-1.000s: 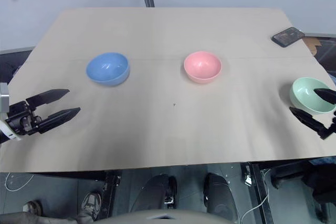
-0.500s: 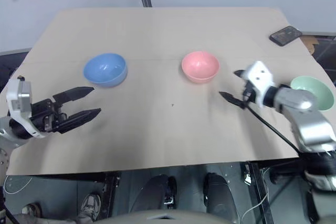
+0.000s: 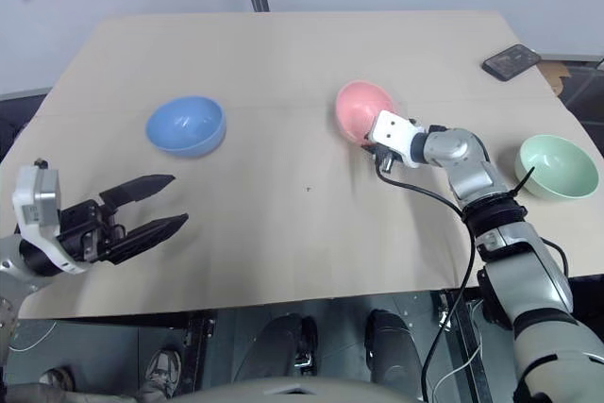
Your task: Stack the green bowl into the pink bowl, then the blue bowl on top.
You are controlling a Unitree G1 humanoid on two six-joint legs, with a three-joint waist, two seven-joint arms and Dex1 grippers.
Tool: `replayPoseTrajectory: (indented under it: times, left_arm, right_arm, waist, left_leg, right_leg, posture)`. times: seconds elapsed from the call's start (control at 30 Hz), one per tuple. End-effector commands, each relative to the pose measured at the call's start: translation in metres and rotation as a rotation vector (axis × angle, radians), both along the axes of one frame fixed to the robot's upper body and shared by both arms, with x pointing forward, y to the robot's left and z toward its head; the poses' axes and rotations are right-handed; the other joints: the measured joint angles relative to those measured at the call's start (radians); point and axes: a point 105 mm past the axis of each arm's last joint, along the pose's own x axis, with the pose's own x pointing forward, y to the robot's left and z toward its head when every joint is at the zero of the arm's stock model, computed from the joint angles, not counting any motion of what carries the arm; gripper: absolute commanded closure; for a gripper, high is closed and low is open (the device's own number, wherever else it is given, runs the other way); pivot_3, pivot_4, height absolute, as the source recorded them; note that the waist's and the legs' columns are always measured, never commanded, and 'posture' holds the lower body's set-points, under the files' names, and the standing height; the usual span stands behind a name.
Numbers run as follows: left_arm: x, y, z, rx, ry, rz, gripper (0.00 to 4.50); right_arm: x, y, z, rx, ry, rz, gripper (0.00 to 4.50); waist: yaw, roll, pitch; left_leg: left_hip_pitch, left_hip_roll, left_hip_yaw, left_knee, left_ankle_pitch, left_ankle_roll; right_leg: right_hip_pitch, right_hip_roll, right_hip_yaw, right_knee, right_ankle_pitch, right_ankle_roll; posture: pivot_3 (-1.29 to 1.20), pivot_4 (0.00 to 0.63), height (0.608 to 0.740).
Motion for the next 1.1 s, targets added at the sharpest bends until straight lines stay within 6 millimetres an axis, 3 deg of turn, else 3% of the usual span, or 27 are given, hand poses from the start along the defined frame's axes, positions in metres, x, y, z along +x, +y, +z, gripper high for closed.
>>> replayPoseTrajectory:
  times: [0.03, 0.17, 0.27, 0.37, 0.43, 0.53, 0.57, 0.67, 0.87, 0.97, 1.1]
  left_arm:
    - [-0.004, -0.005, 0.009, 0.0, -0.047, -0.009, 0.0]
    - [-0.004, -0.005, 0.008, -0.008, -0.049, 0.003, 0.0]
    - [-0.002, -0.005, 0.006, -0.013, -0.044, 0.01, 0.0]
    - [-0.001, -0.005, 0.004, -0.018, -0.035, 0.004, 0.0]
    - [-0.001, -0.008, 0.002, -0.019, -0.025, -0.009, 0.0]
    - [-0.001, -0.012, 0.0, -0.021, -0.016, -0.024, 0.0]
    - [-0.001, -0.013, -0.001, -0.015, -0.015, -0.029, 0.0]
    - [0.001, -0.015, -0.001, -0.018, -0.017, -0.044, 0.0]
    - [0.002, -0.025, 0.001, -0.024, -0.02, -0.125, 0.0]
    - [0.003, -0.032, 0.003, -0.027, -0.022, -0.174, 0.0]
    - [0.009, -0.039, 0.006, -0.038, -0.035, -0.224, 0.0]
  right_arm:
    - [-0.003, 0.014, 0.02, -0.013, -0.091, 0.081, 4.45]
    - [-0.032, 0.037, 0.032, 0.003, -0.116, 0.26, 4.45]
    - [-0.089, 0.055, 0.025, -0.02, 0.01, 0.455, 4.45]
    - [-0.122, 0.061, 0.014, -0.074, 0.095, 0.519, 4.45]
    - [-0.134, 0.065, 0.007, -0.097, 0.145, 0.523, 4.45]
    - [-0.132, 0.066, -0.001, -0.125, 0.178, 0.483, 4.45]
    - [-0.128, 0.067, -0.001, -0.126, 0.171, 0.456, 4.16]
    - [-0.12, 0.065, 0.003, -0.118, 0.153, 0.4, 3.02]
    - [-0.112, 0.049, 0.03, 0.034, 0.141, 0.24, 0.18]
    - [-0.113, 0.022, 0.052, 0.193, 0.167, 0.123, 0.18]
    - [-0.103, -0.044, 0.064, 0.324, 0.147, -0.159, 0.18]
  waist:
    - [0.0, 0.0, 0.0]
    - [0.0, 0.001, 0.001]
    - [0.005, 0.001, 0.001]
    - [0.006, 0.001, 0.001]
    - [0.005, 0.001, 0.001]
    - [0.004, 0.001, 0.0]
    - [0.003, 0.0, 0.0]
    - [0.004, 0.001, 0.0]
    - [0.009, 0.0, 0.0]
    - [0.014, 0.0, 0.0]
    - [0.03, 0.0, 0.0]
  left_leg:
    - [0.0, 0.0, 0.0, 0.0, 0.0, 0.0]
    - [0.0, 0.0, 0.0, 0.0, 0.0, -0.001]
    - [0.0, 0.0, -0.001, 0.0, 0.0, -0.001]
    - [0.0, 0.0, -0.002, 0.0, 0.0, -0.001]
    - [0.0, 0.0, -0.001, 0.0, 0.0, -0.001]
    - [0.003, 0.0, -0.001, 0.0, 0.0, -0.001]
    - [0.003, 0.0, -0.002, 0.0, 0.0, -0.001]
    - [0.004, 0.0, -0.002, 0.0, 0.001, -0.002]
    - [0.001, -0.001, -0.002, 0.001, 0.001, -0.002]
    - [0.0, -0.001, -0.002, 0.001, 0.001, -0.002]
    - [0.0, -0.001, -0.002, 0.001, 0.001, -0.001]
  right_leg:
    - [0.0, 0.0, 0.0, 0.0, 0.0, 0.0]
    - [-0.001, 0.0, 0.0, 0.002, 0.0, 0.0]
    - [-0.001, 0.0, 0.0, 0.002, 0.0, 0.0]
    - [0.0, -0.001, -0.001, 0.001, 0.0, 0.0]
    - [0.0, -0.001, -0.001, 0.001, 0.0, 0.0]
    - [0.002, -0.001, -0.001, 0.003, -0.002, -0.004]
    - [0.002, -0.001, -0.001, 0.003, -0.003, -0.004]
    - [0.001, -0.001, -0.001, 0.005, -0.003, -0.004]
    - [0.0, -0.001, -0.001, 0.004, -0.002, -0.004]
    - [0.0, -0.001, -0.001, 0.004, -0.002, -0.003]
    - [0.0, -0.001, -0.001, 0.003, -0.002, -0.004]
  posture:
    - [0.0, 0.15, 0.74]
    - [0.0, 0.15, 0.74]
    - [0.0, 0.15, 0.74]
    - [0.0, 0.15, 0.74]
    - [0.0, 0.15, 0.74]
    - [0.0, 0.15, 0.74]
    - [0.0, 0.15, 0.74]
    - [0.0, 0.15, 0.74]
    - [0.0, 0.15, 0.74]
    - [0.0, 0.15, 0.74]
    - [0.0, 0.15, 0.74]
